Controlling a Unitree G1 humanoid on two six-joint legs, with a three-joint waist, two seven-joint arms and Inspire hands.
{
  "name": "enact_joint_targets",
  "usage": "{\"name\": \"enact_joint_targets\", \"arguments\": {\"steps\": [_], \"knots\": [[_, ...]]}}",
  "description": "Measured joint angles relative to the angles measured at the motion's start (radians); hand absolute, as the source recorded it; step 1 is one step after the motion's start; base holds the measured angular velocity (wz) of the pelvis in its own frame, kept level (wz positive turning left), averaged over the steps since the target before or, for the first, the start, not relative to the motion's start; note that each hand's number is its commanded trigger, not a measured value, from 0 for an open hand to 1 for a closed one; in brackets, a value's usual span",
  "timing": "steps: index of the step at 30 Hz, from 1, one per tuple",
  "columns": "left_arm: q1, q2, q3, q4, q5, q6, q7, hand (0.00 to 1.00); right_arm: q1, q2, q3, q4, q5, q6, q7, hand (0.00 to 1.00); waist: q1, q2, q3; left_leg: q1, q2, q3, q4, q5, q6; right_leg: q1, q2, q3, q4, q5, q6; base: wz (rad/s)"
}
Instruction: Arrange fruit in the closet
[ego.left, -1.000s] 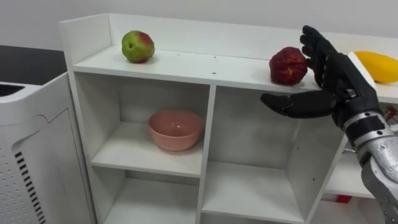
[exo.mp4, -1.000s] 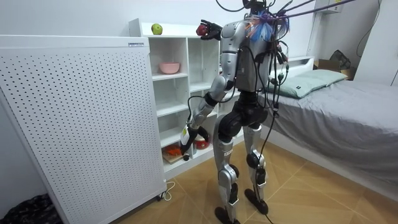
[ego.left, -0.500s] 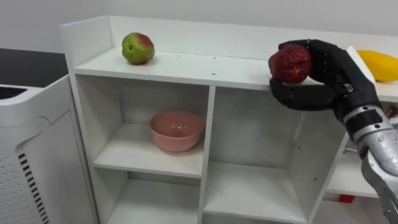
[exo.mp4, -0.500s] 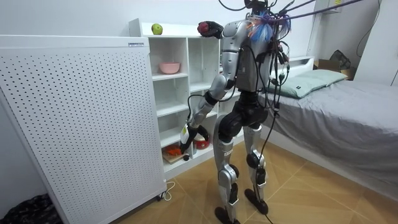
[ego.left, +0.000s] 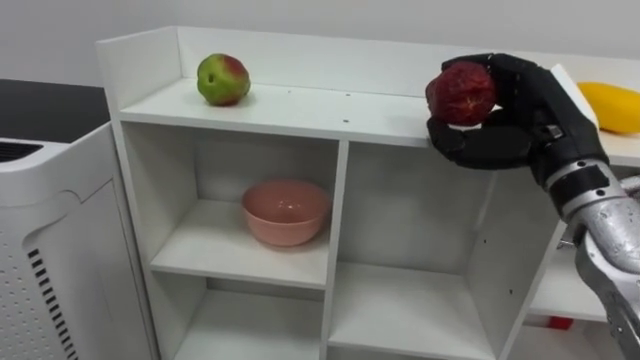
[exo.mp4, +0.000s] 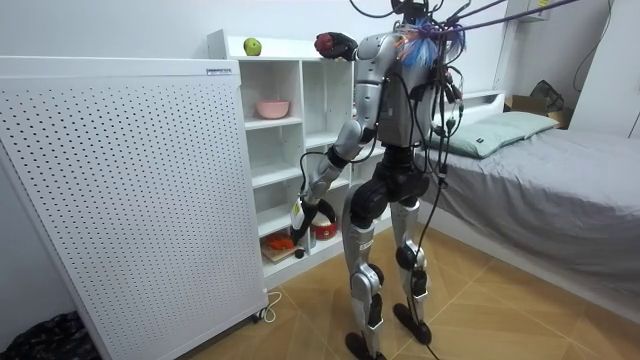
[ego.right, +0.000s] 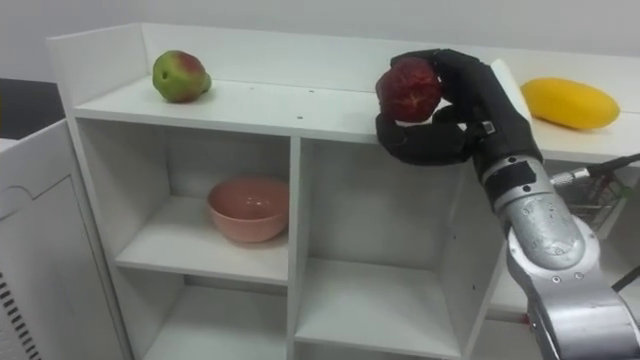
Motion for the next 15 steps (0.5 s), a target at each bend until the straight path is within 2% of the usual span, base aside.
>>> {"name": "enact_joint_targets", "arguments": {"steps": [2, 5, 10, 15], "knots": [[0.000, -0.001, 0.000, 0.000, 0.000, 0.000, -0.001, 0.00, 0.001, 0.000, 0.000, -0.012, 0.003, 0.000, 0.001, 1.00, 0.000, 0.004, 0.0025, -0.003, 0.000, 0.001, 0.000, 0.000, 0.000, -0.004, 0.000, -0.001, 0.000, 0.000, 0.000, 0.00], [0.000, 0.000, 0.002, 0.002, 0.009, 0.000, 0.000, 0.00, 0.005, 0.000, -0.001, -0.044, 0.003, 0.001, 0.010, 1.00, -0.003, 0.008, 0.0017, -0.015, 0.000, 0.001, 0.003, 0.000, 0.000, -0.015, 0.000, -0.001, 0.002, 0.000, 0.000, 0.00], [0.002, 0.000, 0.004, 0.017, 0.006, 0.000, 0.001, 0.00, 0.089, 0.010, 0.002, -0.224, 0.003, 0.002, 0.030, 1.00, 0.005, 0.027, -0.0004, -0.005, -0.001, 0.002, 0.005, 0.000, 0.000, -0.013, 0.000, 0.011, 0.002, 0.000, 0.000, -0.02], [0.002, -0.004, -0.002, 0.041, -0.013, 0.000, 0.005, 0.00, 0.153, 0.038, 0.027, -0.333, 0.008, 0.018, 0.051, 1.00, 0.001, 0.047, -0.0073, 0.001, 0.000, 0.004, 0.002, 0.000, 0.000, -0.013, 0.001, 0.020, 0.005, 0.000, 0.000, -0.04]]}}
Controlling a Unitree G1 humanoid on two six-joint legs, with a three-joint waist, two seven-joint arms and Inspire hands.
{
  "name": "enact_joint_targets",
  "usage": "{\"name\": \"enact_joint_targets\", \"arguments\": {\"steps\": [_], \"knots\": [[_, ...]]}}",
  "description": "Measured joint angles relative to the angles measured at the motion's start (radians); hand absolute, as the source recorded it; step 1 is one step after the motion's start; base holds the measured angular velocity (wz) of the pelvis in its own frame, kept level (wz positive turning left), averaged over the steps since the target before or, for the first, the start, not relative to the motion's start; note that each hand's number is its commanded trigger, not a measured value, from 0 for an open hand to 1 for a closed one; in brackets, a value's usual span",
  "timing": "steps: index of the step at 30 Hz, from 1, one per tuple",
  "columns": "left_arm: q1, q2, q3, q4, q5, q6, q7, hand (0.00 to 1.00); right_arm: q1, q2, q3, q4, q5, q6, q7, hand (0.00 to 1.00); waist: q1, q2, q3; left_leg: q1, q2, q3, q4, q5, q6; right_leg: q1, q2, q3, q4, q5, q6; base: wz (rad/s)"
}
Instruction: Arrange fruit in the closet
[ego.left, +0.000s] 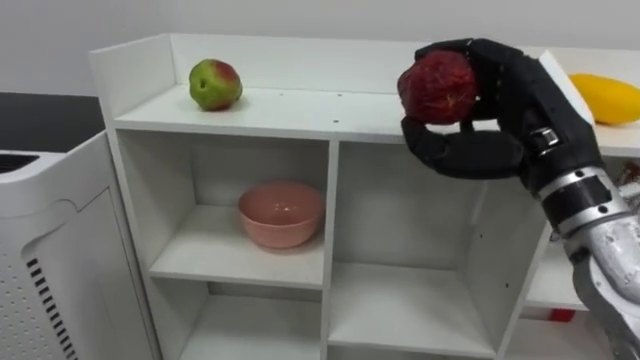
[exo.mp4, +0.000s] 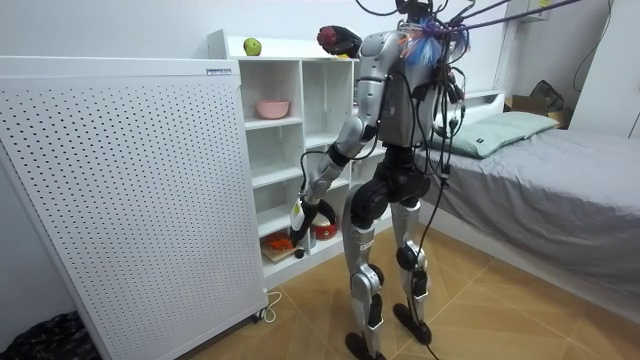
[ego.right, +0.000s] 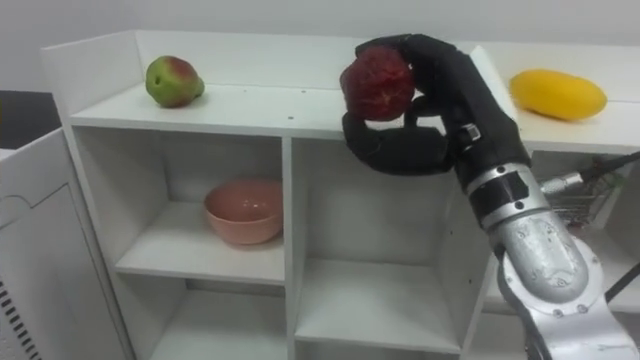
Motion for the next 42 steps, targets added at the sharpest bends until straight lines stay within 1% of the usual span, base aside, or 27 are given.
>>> {"name": "enact_joint_targets", "arguments": {"steps": [1, 5, 7, 9, 13, 16, 17, 20, 23, 25, 26, 27, 28, 29, 30, 32, 33, 34, 35, 36, 37, 38, 39, 40, 41, 42], "knots": [[0.000, 0.000, -0.007, 0.002, 0.000, 0.000, 0.003, 0.00, 0.009, 0.015, 0.002, -0.013, 0.000, 0.005, 0.011, 1.00, 0.000, 0.001, -0.0006, 0.001, 0.001, 0.000, 0.000, 0.000, 0.000, -0.001, 0.002, 0.009, 0.001, 0.001, -0.001, -0.04], [0.004, 0.000, -0.020, 0.006, 0.001, -0.004, 0.004, 0.00, 0.047, 0.022, 0.034, -0.074, 0.023, 0.006, 0.030, 1.00, 0.003, 0.000, -0.0005, 0.005, 0.004, 0.010, -0.002, 0.000, 0.000, -0.002, 0.003, 0.019, 0.004, 0.002, -0.004, -0.07], [0.005, 0.000, -0.020, 0.015, 0.000, -0.011, 0.006, 0.00, 0.090, 0.035, 0.050, -0.118, 0.063, 0.004, 0.046, 1.00, 0.014, 0.003, 0.0012, 0.016, 0.004, 0.018, -0.009, 0.000, 0.000, 0.001, 0.003, 0.020, 0.005, 0.003, -0.003, -0.10], [0.004, 0.000, -0.028, 0.020, -0.001, -0.019, 0.018, 0.00, 0.119, 0.042, 0.079, -0.141, 0.088, 0.004, 0.060, 1.00, 0.014, 0.006, 0.0028, 0.015, 0.004, 0.020, -0.009, 0.000, 0.000, -0.001, 0.002, 0.020, 0.009, 0.003, -0.003, -0.03], [0.005, 0.000, -0.058, 0.016, -0.001, -0.022, 0.024, 0.00, 0.185, 0.082, 0.110, -0.145, 0.118, 0.004, 0.097, 1.00, 0.016, 0.011, 0.0065, 0.007, 0.004, 0.020, -0.002, 0.001, 0.002, -0.002, 0.000, 0.016, 0.014, 0.003, -0.002, 0.02], [0.005, -0.002, -0.060, 0.016, -0.011, -0.022, 0.024, 0.00, 0.237, 0.096, 0.113, -0.138, 0.147, 0.005, 0.112, 1.00, 0.026, 0.013, 0.0074, -0.004, 0.005, 0.022, 0.001, 0.001, 0.002, -0.016, 0.000, 0.012, 0.016, 0.005, -0.003, 0.01], [0.005, -0.002, -0.063, 0.016, -0.022, -0.022, 0.024, 0.00, 0.241, 0.098, 0.114, -0.133, 0.148, 0.004, 0.112, 1.00, 0.027, 0.014, 0.0078, -0.006, 0.005, 0.022, 0.002, 0.002, 0.003, -0.018, 0.000, 0.012, 0.017, 0.006, -0.003, 0.00], [0.005, -0.010, -0.071, 0.016, -0.037, -0.022, 0.037, 0.00, 0.243, 0.103, 0.121, -0.065, 0.148, 0.004, 0.107, 1.00, 0.026, 0.017, 0.0082, -0.021, 0.004, 0.022, 0.005, 0.004, 0.005, -0.024, -0.002, 0.011, 0.018, 0.010, -0.002, 0.00], [-0.004, -0.020, -0.098, 0.035, -0.052, -0.023, 0.059, 0.00, 0.242, 0.135, 0.129, 0.012, 0.147, 0.002, 0.084, 1.00, 0.027, 0.019, 0.0094, -0.042, 0.001, 0.024, 0.006, 0.010, 0.008, -0.055, -0.007, 0.014, 0.032, 0.010, -0.002, 0.00], [-0.023, -0.030, -0.110, 0.074, -0.101, -0.024, 0.071, 0.00, 0.242, 0.156, 0.139, 0.130, 0.148, -0.001, 0.072, 1.00, 0.026, 0.022, 0.0113, -0.061, 0.000, 0.024, 0.016, 0.011, 0.010, -0.074, -0.009, 0.016, 0.042, 0.012, 0.000, 0.00], [-0.029, -0.030, -0.112, 0.079, -0.106, -0.024, 0.074, 0.00, 0.241, 0.161, 0.139, 0.158, 0.150, -0.001, 0.065, 1.00, 0.027, 0.024, 0.0125, -0.072, 0.000, 0.023, 0.023, 0.011, 0.010, -0.084, -0.011, 0.015, 0.049, 0.012, 0.000, 0.00], [-0.037, -0.031, -0.114, 0.087, -0.107, -0.025, 0.084, 0.00, 0.239, 0.167, 0.138, 0.206, 0.157, -0.001, 0.050, 1.00, 0.028, 0.026, 0.0141, -0.096, 0.000, 0.022, 0.034, 0.012, 0.011, -0.110, -0.014, 0.013, 0.065, 0.012, 0.000, 0.00], [-0.041, -0.033, -0.116, 0.098, -0.117, -0.031, 0.095, 0.00, 0.233, 0.168, 0.139, 0.264, 0.161, -0.006, 0.045, 1.00, 0.027, 0.032, 0.0184, -0.116, -0.001, 0.022, 0.043, 0.014, 0.014, -0.135, -0.017, 0.012, 0.082, 0.012, 0.000, 0.00], [-0.044, -0.033, -0.116, 0.111, -0.119, -0.035, 0.099, 0.00, 0.229, 0.169, 0.138, 0.299, 0.170, -0.007, 0.042, 1.00, 0.027, 0.034, 0.0193, -0.123, -0.001, 0.022, 0.044, 0.015, 0.016, -0.145, -0.019, 0.011, 0.090, 0.012, 0.000, 0.00], [-0.047, -0.035, -0.119, 0.126, -0.140, -0.041, 0.112, 0.00, 0.229, 0.169, 0.138, 0.355, 0.186, -0.007, 0.027, 1.00, 0.027, 0.038, 0.0218, -0.139, -0.004, 0.022, 0.052, 0.017, 0.018, -0.165, -0.026, 0.009, 0.108, 0.010, 0.001, 0.00], [-0.051, -0.035, -0.126, 0.127, -0.171, -0.042, 0.126, 0.00, 0.226, 0.168, 0.132, 0.401, 0.189, -0.008, 0.007, 1.00, 0.024, 0.042, 0.0251, -0.186, -0.011, 0.022, 0.076, 0.019, 0.022, -0.225, -0.038, 0.012, 0.160, 0.002, 0.002, 0.00], [-0.063, -0.035, -0.130, 0.141, -0.187, -0.046, 0.130, 0.00, 0.223, 0.168, 0.124, 0.436, 0.193, -0.009, 0.004, 1.00, 0.023, 0.041, 0.0270, -0.213, -0.017, 0.022, 0.088, 0.021, 0.025, -0.261, -0.047, 0.017, 0.193, -0.005, 0.003, 0.00], [-0.080, -0.035, -0.133, 0.170, -0.204, -0.055, 0.133, 0.00, 0.221, 0.171, 0.116, 0.487, 0.195, -0.011, -0.003, 1.00, 0.026, 0.041, 0.0292, -0.231, -0.018, 0.025, 0.107, 0.021, 0.026, -0.285, -0.050, 0.033, 0.220, -0.008, 0.004, 0.00], [-0.088, -0.034, -0.133, 0.187, -0.216, -0.062, 0.134, 0.00, 0.218, 0.175, 0.110, 0.516, 0.195, -0.012, -0.007, 1.00, 0.028, 0.040, 0.0307, -0.238, -0.019, 0.028, 0.115, 0.021, 0.026, -0.296, -0.052, 0.038, 0.233, -0.008, 0.004, -0.04], [-0.100, -0.032, -0.138, 0.210, -0.240, -0.070, 0.136, 0.00, 0.214, 0.185, 0.103, 0.555, 0.200, -0.013, -0.023, 1.00, 0.027, 0.037, 0.0332, -0.266, -0.019, 0.031, 0.138, 0.019, 0.029, -0.327, -0.058, 0.038, 0.264, -0.013, 0.005, 0.00], [-0.103, -0.029, -0.145, 0.211, -0.260, -0.070, 0.139, 0.00, 0.211, 0.190, 0.102, 0.567, 0.213, -0.013, -0.030, 1.00, 0.026, 0.035, 0.0348, -0.286, -0.019, 0.032, 0.153, 0.017, 0.031, -0.347, -0.063, 0.038, 0.281, -0.019, 0.005, 0.00], [-0.116, -0.027, -0.153, 0.214, -0.287, -0.070, 0.152, 0.00, 0.203, 0.191, 0.099, 0.594, 0.254, -0.020, -0.038, 1.00, 0.023, 0.032, 0.0411, -0.325, -0.022, 0.033, 0.183, 0.014, 0.035, -0.384, -0.071, 0.039, 0.307, -0.029, 0.003, 0.00], [-0.124, -0.027, -0.154, 0.220, -0.310, -0.070, 0.161, 0.00, 0.188, 0.191, 0.099, 0.629, 0.283, -0.020, -0.050, 1.00, 0.023, 0.031, 0.0501, -0.358, -0.032, 0.036, 0.210, 0.012, 0.038, -0.419, -0.079, 0.043, 0.337, -0.037, -0.001, 0.04], [-0.136, -0.030, -0.154, 0.226, -0.315, -0.071, 0.170, 0.00, 0.181, 0.191, 0.098, 0.658, 0.313, -0.020, -0.064, 1.00, 0.025, 0.034, 0.0536, -0.395, -0.033, 0.036, 0.236, 0.009, 0.041, -0.454, -0.084, 0.045, 0.369, -0.042, 0.000, 0.04], [-0.145, -0.032, -0.155, 0.226, -0.323, -0.071, 0.175, 0.00, 0.175, 0.191, 0.097, 0.673, 0.328, -0.020, -0.068, 1.00, 0.025, 0.035, 0.0555, -0.416, -0.034, 0.036, 0.250, 0.007, 0.042, -0.474, -0.086, 0.045, 0.385, -0.045, -0.003, 0.04], [-0.156, -0.034, -0.154, 0.237, -0.346, -0.073, 0.185, 0.00, 0.163, 0.193, 0.097, 0.698, 0.355, -0.020, -0.079, 1.00, 0.029, 0.032, 0.0579, -0.455, -0.034, 0.040, 0.278, 0.005, 0.043, -0.518, -0.094, 0.052, 0.417, -0.052, -0.006, -0.05]]}}
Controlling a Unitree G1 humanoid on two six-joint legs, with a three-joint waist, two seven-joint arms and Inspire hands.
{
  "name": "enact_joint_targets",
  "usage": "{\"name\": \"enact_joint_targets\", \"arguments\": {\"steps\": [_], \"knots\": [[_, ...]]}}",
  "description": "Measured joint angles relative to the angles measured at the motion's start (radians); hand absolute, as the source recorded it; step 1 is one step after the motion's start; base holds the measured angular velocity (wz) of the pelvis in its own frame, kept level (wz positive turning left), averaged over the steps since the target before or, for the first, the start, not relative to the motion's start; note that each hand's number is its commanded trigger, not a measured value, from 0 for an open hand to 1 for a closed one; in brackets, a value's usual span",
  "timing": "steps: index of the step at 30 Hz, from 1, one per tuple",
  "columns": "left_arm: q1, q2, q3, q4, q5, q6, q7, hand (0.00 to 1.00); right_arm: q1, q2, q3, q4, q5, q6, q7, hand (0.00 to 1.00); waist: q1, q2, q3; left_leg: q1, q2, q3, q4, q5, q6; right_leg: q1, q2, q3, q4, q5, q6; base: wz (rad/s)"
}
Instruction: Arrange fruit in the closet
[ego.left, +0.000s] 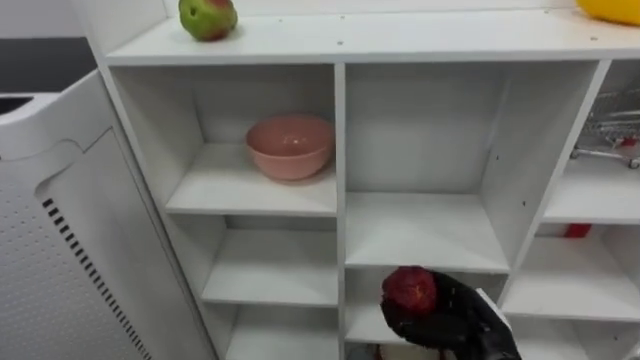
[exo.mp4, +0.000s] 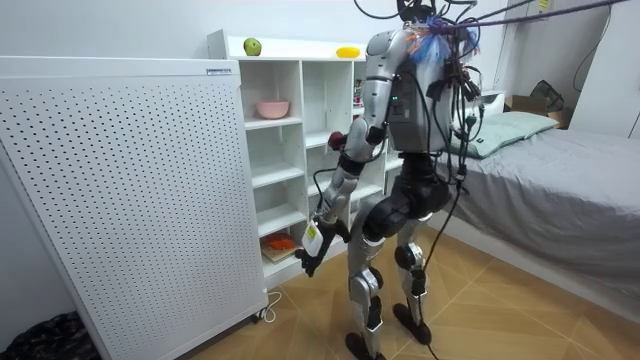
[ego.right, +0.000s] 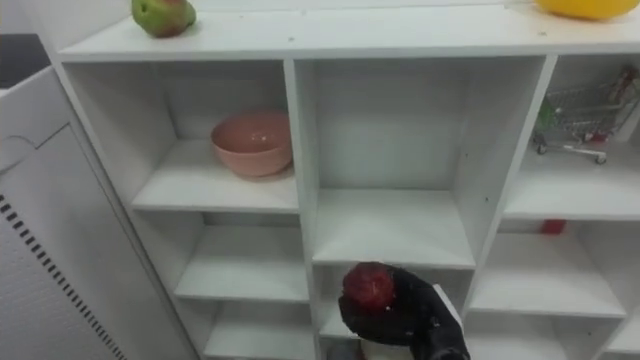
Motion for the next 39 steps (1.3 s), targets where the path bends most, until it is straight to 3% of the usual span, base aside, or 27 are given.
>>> {"name": "enact_joint_targets", "arguments": {"steps": [6, 10, 16, 22, 29, 34, 39], "knots": [[0.007, 0.001, -0.001, 0.021, -0.137, 0.000, 0.041, 0.00, -0.046, 0.006, -0.028, 0.054, 0.176, 0.000, -0.010, 1.00, 0.001, -0.012, 0.0066, -0.177, -0.001, 0.023, 0.126, -0.009, 0.002, -0.199, -0.007, 0.050, 0.142, -0.028, -0.006, -0.07], [0.000, -0.004, -0.021, 0.014, -0.170, 0.008, 0.073, 0.00, -0.081, 0.002, -0.042, 0.144, 0.321, 0.001, -0.019, 1.00, 0.001, -0.018, 0.0073, -0.285, 0.003, 0.016, 0.198, -0.011, -0.001, -0.302, -0.011, 0.052, 0.211, -0.035, -0.018, 0.07], [-0.027, -0.006, -0.067, 0.015, -0.226, 0.016, 0.104, 0.00, -0.130, -0.005, -0.050, 0.221, 0.424, 0.002, -0.017, 1.00, 0.006, -0.014, 0.0061, -0.418, 0.008, 0.003, 0.284, -0.020, -0.009, -0.423, -0.012, 0.040, 0.284, -0.039, -0.027, 0.05], [-0.030, -0.004, -0.141, 0.017, -0.239, 0.038, 0.105, 0.00, -0.177, -0.019, -0.049, 0.263, 0.556, 0.002, -0.017, 1.00, 0.018, -0.012, 0.0063, -0.491, 0.009, 0.004, 0.337, -0.030, -0.008, -0.494, -0.018, 0.042, 0.339, -0.050, -0.034, 0.01], [-0.037, -0.003, -0.218, 0.019, -0.238, 0.072, 0.110, 0.00, -0.282, -0.055, -0.049, 0.286, 0.664, 0.002, -0.021, 1.00, 0.028, -0.017, 0.0068, -0.602, 0.007, -0.014, 0.404, -0.039, -0.014, -0.592, -0.042, 0.016, 0.409, -0.069, -0.061, 0.09], [-0.064, -0.002, -0.216, 0.020, -0.228, 0.078, 0.119, 0.00, -0.381, -0.099, -0.068, 0.332, 0.744, 0.001, -0.033, 1.00, 0.031, -0.029, 0.0078, -0.668, 0.000, -0.020, 0.444, -0.043, -0.019, -0.658, -0.050, 0.014, 0.461, -0.090, -0.064, 0.11], [-0.079, -0.001, -0.215, 0.026, -0.227, 0.079, 0.123, 0.00, -0.443, -0.108, -0.077, 0.370, 0.801, -0.011, -0.072, 1.00, 0.032, -0.051, 0.0172, -0.708, 0.002, -0.030, 0.487, -0.058, -0.029, -0.692, -0.052, 0.012, 0.504, -0.111, -0.075, 0.03]]}}
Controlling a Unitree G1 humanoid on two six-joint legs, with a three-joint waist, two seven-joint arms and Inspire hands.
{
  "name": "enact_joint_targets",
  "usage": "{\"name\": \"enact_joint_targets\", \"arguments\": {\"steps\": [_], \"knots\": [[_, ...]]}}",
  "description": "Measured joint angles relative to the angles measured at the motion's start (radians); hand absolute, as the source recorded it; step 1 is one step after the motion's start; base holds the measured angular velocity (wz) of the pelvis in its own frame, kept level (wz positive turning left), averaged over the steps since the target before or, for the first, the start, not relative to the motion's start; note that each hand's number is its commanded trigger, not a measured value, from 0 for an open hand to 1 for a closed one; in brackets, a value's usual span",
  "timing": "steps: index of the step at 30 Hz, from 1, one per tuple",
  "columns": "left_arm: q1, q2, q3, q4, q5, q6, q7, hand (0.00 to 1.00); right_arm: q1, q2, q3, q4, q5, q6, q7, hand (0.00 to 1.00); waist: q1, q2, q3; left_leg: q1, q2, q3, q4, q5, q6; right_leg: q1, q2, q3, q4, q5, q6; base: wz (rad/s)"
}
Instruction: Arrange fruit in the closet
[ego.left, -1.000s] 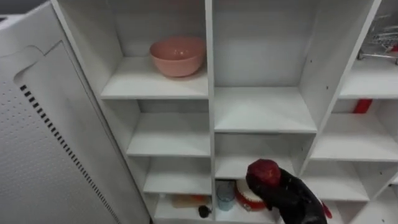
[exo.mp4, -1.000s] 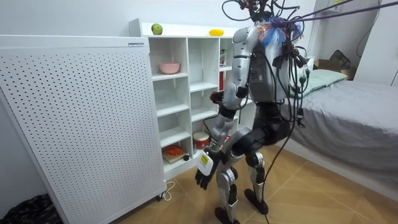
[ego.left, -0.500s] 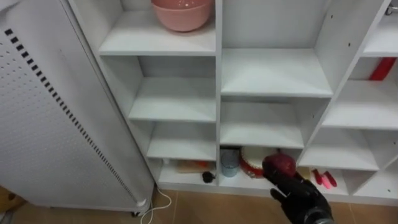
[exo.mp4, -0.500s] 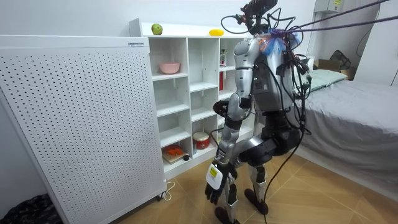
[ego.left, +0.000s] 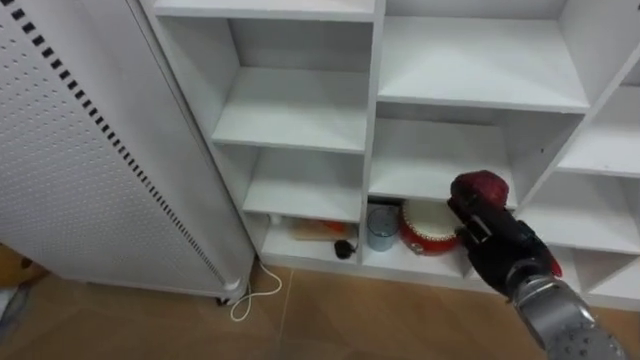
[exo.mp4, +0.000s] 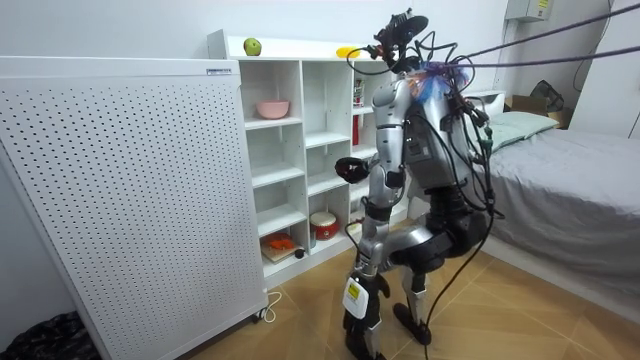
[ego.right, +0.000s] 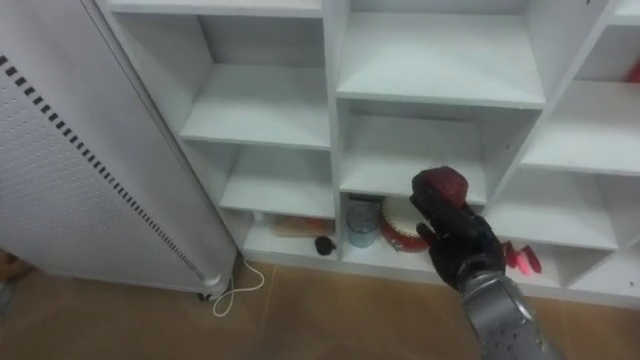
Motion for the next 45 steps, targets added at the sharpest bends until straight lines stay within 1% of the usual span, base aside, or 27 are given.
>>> {"name": "enact_joint_targets", "arguments": {"steps": [5, 8, 9, 10, 16, 20, 21, 22, 23, 24, 25, 29, 35, 36, 40, 45], "knots": [[-0.005, 0.004, 0.000, 0.002, 0.000, 0.001, 0.001, 0.00, -0.037, -0.007, -0.001, 0.000, 0.053, -0.001, -0.033, 1.00, 0.004, -0.003, 0.0004, -0.045, 0.007, -0.004, 0.039, -0.016, 0.002, -0.039, 0.001, -0.001, 0.027, -0.011, -0.004, -0.04], [-0.005, 0.008, 0.000, 0.002, -0.002, 0.000, 0.002, 0.00, -0.056, -0.019, -0.001, 0.000, 0.055, -0.001, -0.037, 1.00, 0.004, -0.006, -0.0001, -0.064, 0.006, -0.005, 0.051, -0.021, 0.003, -0.055, -0.005, -0.005, 0.037, -0.015, -0.005, 0.01], [-0.004, 0.011, 0.000, 0.002, -0.003, 0.000, 0.003, 0.00, -0.061, -0.022, 0.000, -0.001, 0.057, -0.001, -0.038, 1.00, 0.004, -0.011, -0.0008, -0.065, 0.006, -0.007, 0.051, -0.022, 0.003, -0.056, -0.007, -0.008, 0.036, -0.016, -0.005, 0.03], [-0.003, 0.013, 0.001, 0.002, -0.002, 0.000, 0.013, 0.00, -0.070, -0.025, 0.000, -0.001, 0.062, -0.001, -0.044, 1.00, 0.004, -0.015, -0.0014, -0.066, 0.006, -0.008, 0.051, -0.023, 0.002, -0.056, -0.009, -0.010, 0.036, -0.017, -0.006, 0.00], [0.001, 0.014, 0.001, 0.003, -0.001, 0.002, 0.062, 0.00, -0.138, -0.050, -0.001, -0.001, 0.067, -0.001, -0.107, 1.00, 0.000, -0.020, -0.0027, -0.069, 0.000, -0.024, 0.060, -0.025, 0.001, -0.047, -0.007, -0.026, 0.036, -0.018, -0.006, 0.04], [0.018, 0.014, -0.001, 0.002, 0.000, 0.008, 0.085, 0.00, -0.152, -0.058, -0.002, -0.001, 0.079, -0.001, -0.135, 1.00, -0.001, -0.021, -0.0029, -0.069, -0.002, -0.029, 0.065, -0.025, 0.001, -0.040, -0.007, -0.032, 0.036, -0.019, -0.003, 0.01], [0.025, 0.015, -0.001, 0.001, 0.003, 0.013, 0.091, 0.00, -0.152, -0.058, -0.002, -0.001, 0.081, -0.001, -0.158, 1.00, -0.001, -0.022, -0.0026, -0.069, -0.001, -0.029, 0.067, -0.025, 0.001, -0.040, -0.006, -0.030, 0.037, -0.020, -0.002, 0.00], [0.035, 0.016, -0.001, -0.002, 0.012, 0.014, 0.097, 0.00, -0.152, -0.058, -0.002, -0.001, 0.094, -0.001, -0.182, 0.51, -0.001, -0.022, -0.0025, -0.069, -0.002, -0.029, 0.067, -0.025, 0.001, -0.040, -0.006, -0.029, 0.037, -0.021, -0.001, 0.00], [0.040, 0.016, -0.001, -0.003, 0.021, 0.014, 0.102, 0.00, -0.153, -0.058, -0.004, -0.001, 0.098, -0.001, -0.195, 0.16, -0.001, -0.023, -0.0026, -0.069, -0.002, -0.028, 0.068, -0.025, 0.002, -0.040, -0.006, -0.028, 0.037, -0.021, 0.000, 0.00], [0.051, 0.017, -0.001, -0.009, 0.040, 0.016, 0.110, 0.00, -0.153, -0.058, -0.015, -0.001, 0.106, -0.001, -0.217, 0.15, -0.001, -0.023, -0.0027, -0.069, -0.002, -0.028, 0.068, -0.025, 0.003, -0.040, -0.007, -0.028, 0.038, -0.022, 0.001, 0.00], [0.062, 0.019, -0.001, -0.018, 0.047, 0.017, 0.114, 0.00, -0.153, -0.058, -0.029, -0.001, 0.108, -0.001, -0.236, 0.00, 0.001, -0.023, -0.0027, -0.069, -0.002, -0.028, 0.069, -0.025, 0.003, -0.040, -0.013, -0.028, 0.038, -0.022, 0.001, 0.00], [0.082, 0.021, 0.000, -0.033, 0.055, 0.019, 0.132, 0.00, -0.154, -0.061, -0.030, -0.001, 0.105, -0.004, -0.261, 0.00, 0.002, -0.023, -0.0028, -0.069, -0.004, -0.026, 0.068, -0.025, 0.004, -0.040, -0.018, -0.029, 0.039, -0.021, 0.001, 0.00], [0.093, 0.028, 0.001, -0.041, 0.054, 0.019, 0.132, 0.00, -0.155, -0.063, -0.031, -0.001, 0.093, -0.008, -0.299, 0.00, 0.023, -0.022, -0.0029, -0.034, -0.008, -0.024, 0.062, -0.026, 0.006, -0.005, -0.019, -0.029, 0.037, -0.026, 0.003, 0.03], [0.094, 0.032, 0.004, -0.041, 0.054, 0.019, 0.131, 0.00, -0.155, -0.064, -0.030, -0.001, 0.093, -0.008, -0.308, 0.00, 0.026, -0.022, -0.0030, -0.029, -0.008, -0.025, 0.062, -0.027, 0.007, 0.003, -0.022, -0.035, 0.037, -0.030, 0.001, 0.09], [0.095, 0.034, 0.029, -0.042, 0.074, 0.022, 0.131, 0.00, -0.155, -0.066, -0.031, -0.019, 0.094, -0.008, -0.360, 0.00, 0.033, -0.023, -0.0033, -0.024, -0.015, -0.030, 0.063, -0.027, 0.007, 0.010, -0.022, -0.034, 0.040, -0.033, 0.005, 0.05], [0.097, 0.036, 0.040, -0.043, 0.077, 0.023, 0.133, 0.00, -0.155, -0.068, -0.031, -0.018, 0.094, -0.008, -0.408, 0.00, 0.048, -0.023, -0.0035, -0.012, -0.016, -0.031, 0.066, -0.028, 0.009, 0.024, -0.022, -0.035, 0.040, -0.035, 0.008, 0.00]]}}
